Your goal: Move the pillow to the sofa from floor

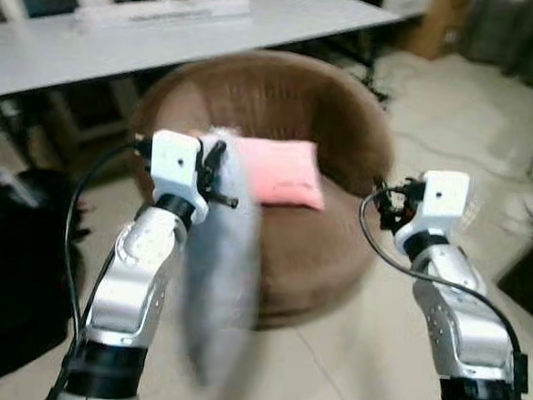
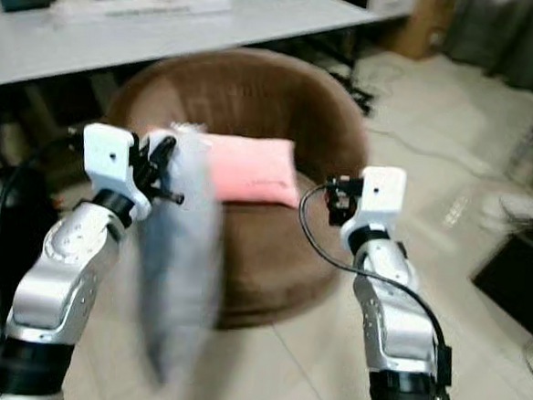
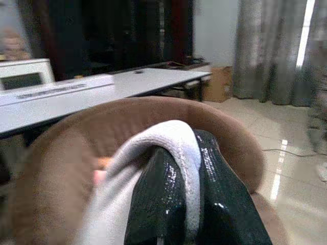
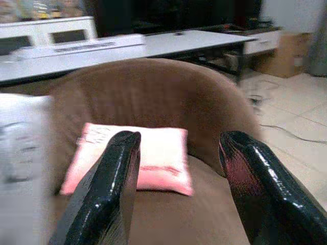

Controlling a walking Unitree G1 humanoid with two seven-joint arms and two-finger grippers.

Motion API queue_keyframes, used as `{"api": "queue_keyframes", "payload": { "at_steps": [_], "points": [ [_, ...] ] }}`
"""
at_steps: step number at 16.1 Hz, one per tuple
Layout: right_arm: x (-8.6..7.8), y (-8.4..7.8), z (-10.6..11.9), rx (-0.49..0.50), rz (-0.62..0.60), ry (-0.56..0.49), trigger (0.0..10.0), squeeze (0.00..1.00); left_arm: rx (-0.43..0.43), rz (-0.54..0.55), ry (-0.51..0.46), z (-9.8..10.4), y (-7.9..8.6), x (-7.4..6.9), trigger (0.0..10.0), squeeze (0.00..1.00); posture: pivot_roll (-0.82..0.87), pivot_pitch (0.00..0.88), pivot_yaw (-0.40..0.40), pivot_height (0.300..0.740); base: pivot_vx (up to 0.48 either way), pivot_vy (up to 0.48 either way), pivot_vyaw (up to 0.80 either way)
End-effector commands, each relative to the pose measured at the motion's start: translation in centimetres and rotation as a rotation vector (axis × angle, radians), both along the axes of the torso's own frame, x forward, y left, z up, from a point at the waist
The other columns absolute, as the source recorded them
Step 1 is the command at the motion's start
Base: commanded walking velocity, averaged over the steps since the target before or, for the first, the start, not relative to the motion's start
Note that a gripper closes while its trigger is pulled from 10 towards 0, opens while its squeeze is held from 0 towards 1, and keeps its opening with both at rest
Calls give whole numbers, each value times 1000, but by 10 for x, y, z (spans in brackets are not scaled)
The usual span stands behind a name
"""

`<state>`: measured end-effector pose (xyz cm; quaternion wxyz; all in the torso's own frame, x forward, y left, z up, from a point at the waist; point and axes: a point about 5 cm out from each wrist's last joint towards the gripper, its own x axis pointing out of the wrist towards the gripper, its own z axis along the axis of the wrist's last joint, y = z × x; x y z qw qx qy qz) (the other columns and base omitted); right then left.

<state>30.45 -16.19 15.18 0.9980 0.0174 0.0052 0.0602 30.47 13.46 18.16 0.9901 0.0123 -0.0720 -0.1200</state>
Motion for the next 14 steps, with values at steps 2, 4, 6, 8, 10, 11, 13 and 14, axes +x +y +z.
{"api": "queue_keyframes", "payload": {
  "at_steps": [2, 4, 6, 8, 10, 11, 13, 14],
  "points": [
    [0, 9, 1, 4, 21, -6, 10000, 0, 3, 11, -69, 14, 7, 1, 10000, 0, 11, 0, 59, 740, 480, 0, 0],
    [0, 8, 0, 4, 18, -3, 10000, 0, 5, 7, -67, 14, 6, 1, 10000, 0, 9, 0, 63, 740, 480, 0, 0],
    [-1, 7, -2, 1, 10, 1, 10000, 0, 11, -2, -62, 13, 5, 1, 10000, 0, 7, 0, 66, 740, 480, 0, 0],
    [-1, 7, -2, 0, 8, 2, 10000, 0, 13, -7, -61, 12, 4, 1, 10000, 0, 4, 0, 69, 740, 480, 0, 0],
    [-2, 6, -2, -1, 6, 2, 10000, 0, 12, -11, -60, 12, 4, 1, 10000, 0, 1, 0, 71, 740, 480, 0, 0],
    [-2, 6, -2, -4, 4, 3, 10000, 0, 11, -18, -59, 12, 2, 2, 10000, 0, 0, 0, 72, 740, 480, 0, 0],
    [-3, 5, -3, -6, 3, 3, 10000, 0, 11, -21, -58, 12, 1, 2, 10000, 0, -2, 0, 72, 740, 480, 0, 0],
    [-3, 5, -3, -7, 3, 4, 10000, 0, 11, -22, -58, 11, 1, 2, 10000, 0, -2, 0, 70, 740, 480, 0, 0]
  ]
}}
